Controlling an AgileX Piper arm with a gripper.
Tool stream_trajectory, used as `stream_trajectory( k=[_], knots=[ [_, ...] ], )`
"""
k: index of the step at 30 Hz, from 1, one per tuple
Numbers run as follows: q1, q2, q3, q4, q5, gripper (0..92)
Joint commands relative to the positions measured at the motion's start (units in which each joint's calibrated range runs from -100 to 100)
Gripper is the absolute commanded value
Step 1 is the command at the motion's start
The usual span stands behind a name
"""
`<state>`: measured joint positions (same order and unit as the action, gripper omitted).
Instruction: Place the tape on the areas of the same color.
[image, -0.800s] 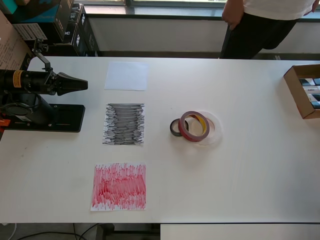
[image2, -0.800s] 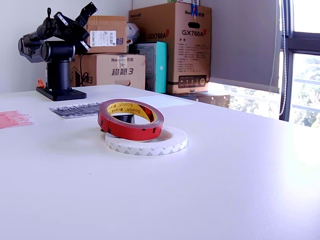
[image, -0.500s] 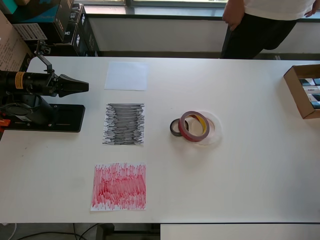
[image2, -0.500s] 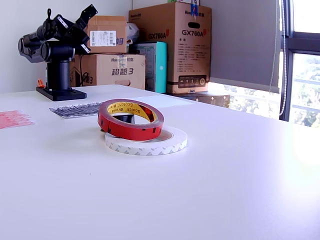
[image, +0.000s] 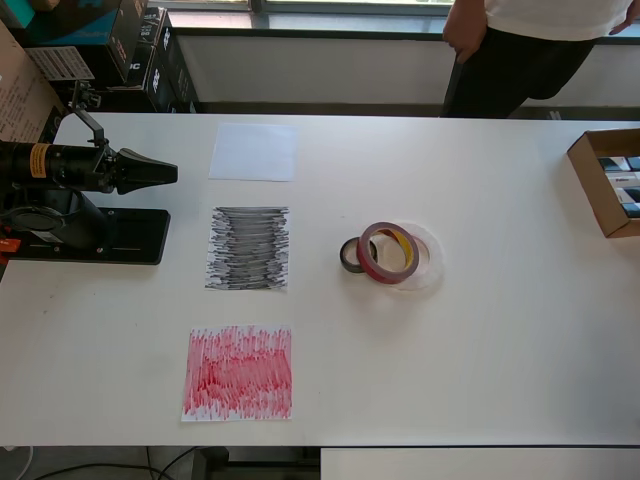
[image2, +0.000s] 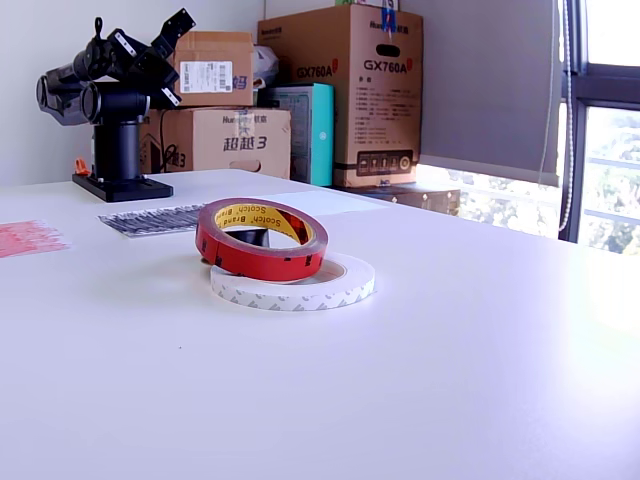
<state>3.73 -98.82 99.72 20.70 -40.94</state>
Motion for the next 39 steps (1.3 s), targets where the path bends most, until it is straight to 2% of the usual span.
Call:
stream_trajectory(
  k=[1, 17, 21, 27, 31, 36, 39],
  knots=[
    [0.3, -0.5, -0.4, 0.0, -0.4, 0.3],
    [0.3, 2.7, -4.8, 0.8, -0.4, 0.5],
    [0.8, 11.5, -13.0, 0.8, -0.3, 0.5],
    [0.3, 32.5, -29.1, 1.2, -0.2, 0.2],
    [-0.1, 45.3, -44.6, 10.0, 1.3, 0.2],
    [-1.1, 57.9, -67.4, 27.4, 11.4, 0.2],
    [-3.1, 66.0, -78.3, 39.0, 14.8, 0.2]
  ],
)
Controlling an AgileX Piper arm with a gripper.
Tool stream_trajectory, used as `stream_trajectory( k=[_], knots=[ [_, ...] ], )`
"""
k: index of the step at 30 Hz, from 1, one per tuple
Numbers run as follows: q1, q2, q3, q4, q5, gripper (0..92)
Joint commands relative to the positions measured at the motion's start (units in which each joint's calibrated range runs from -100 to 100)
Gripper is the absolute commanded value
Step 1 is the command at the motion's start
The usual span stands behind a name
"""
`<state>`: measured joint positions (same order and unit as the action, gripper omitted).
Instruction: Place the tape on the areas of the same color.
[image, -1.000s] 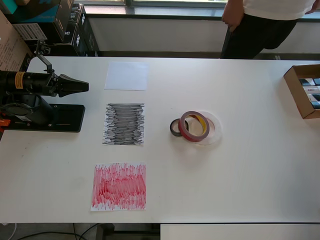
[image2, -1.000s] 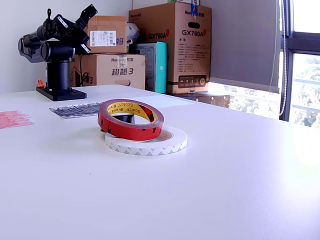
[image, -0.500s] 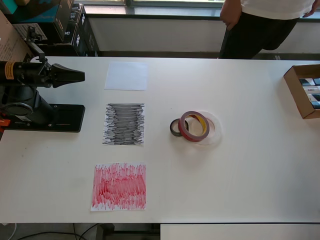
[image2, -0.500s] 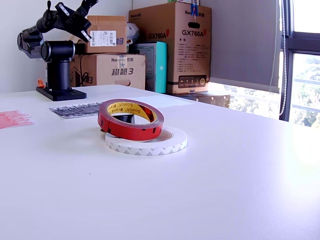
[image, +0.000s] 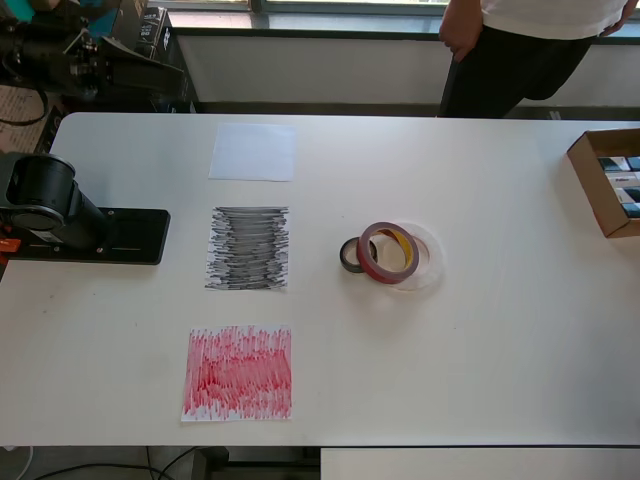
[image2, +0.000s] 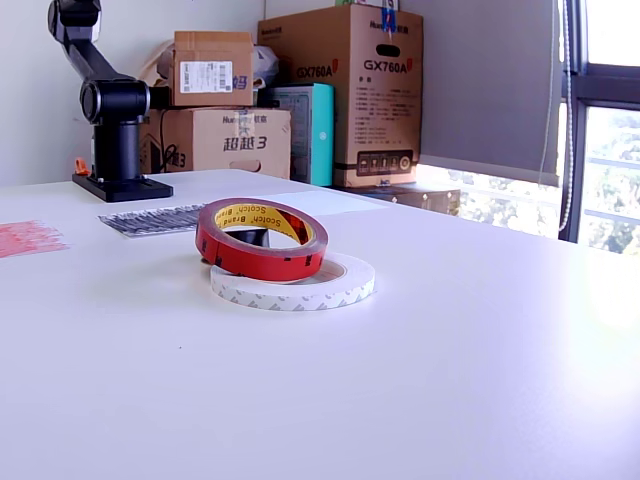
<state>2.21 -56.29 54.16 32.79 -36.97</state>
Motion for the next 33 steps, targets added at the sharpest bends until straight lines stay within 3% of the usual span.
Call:
stream_trajectory(
  k=[1, 10, 20, 33],
  knots=[
    [-2.2, 26.1, -35.9, 30.5, 11.9, 0.2],
    [-6.5, 45.7, -52.5, 48.8, 25.1, 0.2],
    [-6.5, 60.5, -55.7, 49.0, 34.0, 0.5],
    [-6.5, 66.1, -55.7, 49.0, 34.7, 0.2]
  ],
)
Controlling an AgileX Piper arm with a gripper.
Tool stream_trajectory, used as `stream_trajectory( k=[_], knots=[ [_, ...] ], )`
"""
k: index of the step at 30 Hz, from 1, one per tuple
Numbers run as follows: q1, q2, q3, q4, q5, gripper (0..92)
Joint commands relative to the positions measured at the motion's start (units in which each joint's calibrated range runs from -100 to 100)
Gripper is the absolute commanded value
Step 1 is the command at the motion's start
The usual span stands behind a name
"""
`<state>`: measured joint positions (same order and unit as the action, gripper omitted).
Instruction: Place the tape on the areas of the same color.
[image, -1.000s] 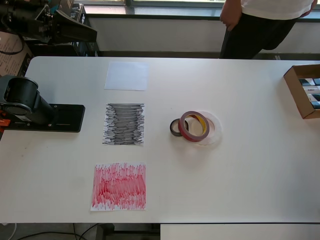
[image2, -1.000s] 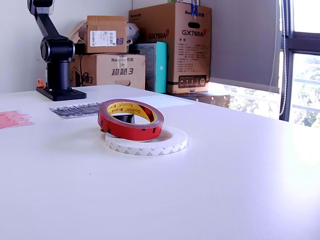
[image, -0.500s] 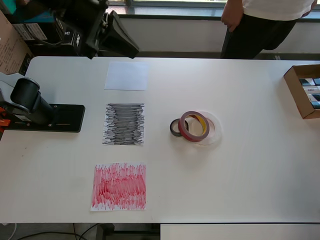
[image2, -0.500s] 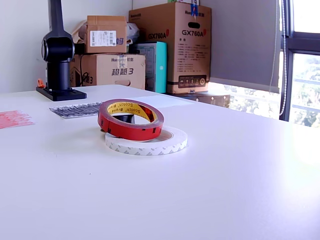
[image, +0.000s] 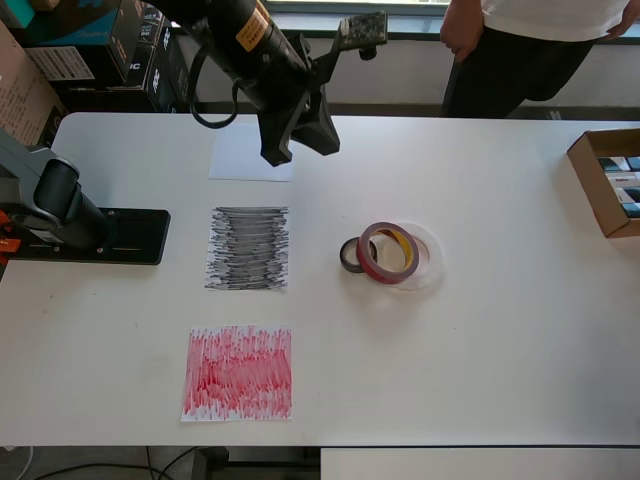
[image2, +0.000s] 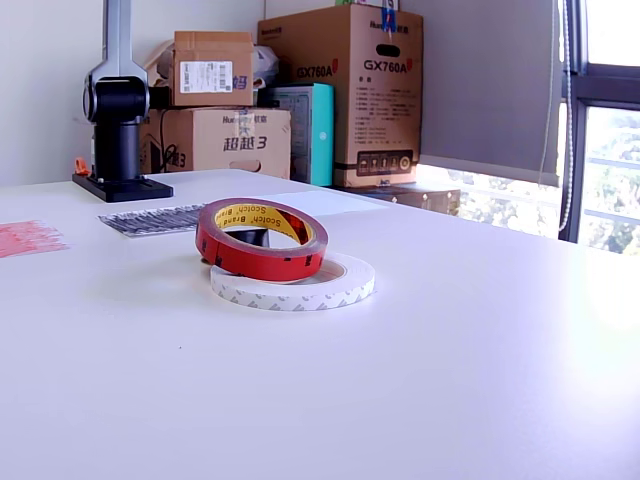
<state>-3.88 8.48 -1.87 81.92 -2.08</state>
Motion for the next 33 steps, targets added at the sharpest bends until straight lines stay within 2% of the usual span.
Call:
stream_trajectory(
  k=[1, 14, 24, 33],
  knots=[
    [-0.5, 1.9, 0.3, -0.1, -0.2, 0.2],
    [-2.0, 10.9, 0.3, -1.0, -0.4, 0.5],
    [-4.3, 19.1, -0.4, -12.7, -0.3, 0.2],
    [-5.7, 29.6, -8.9, -13.4, -0.3, 0.6]
  ],
)
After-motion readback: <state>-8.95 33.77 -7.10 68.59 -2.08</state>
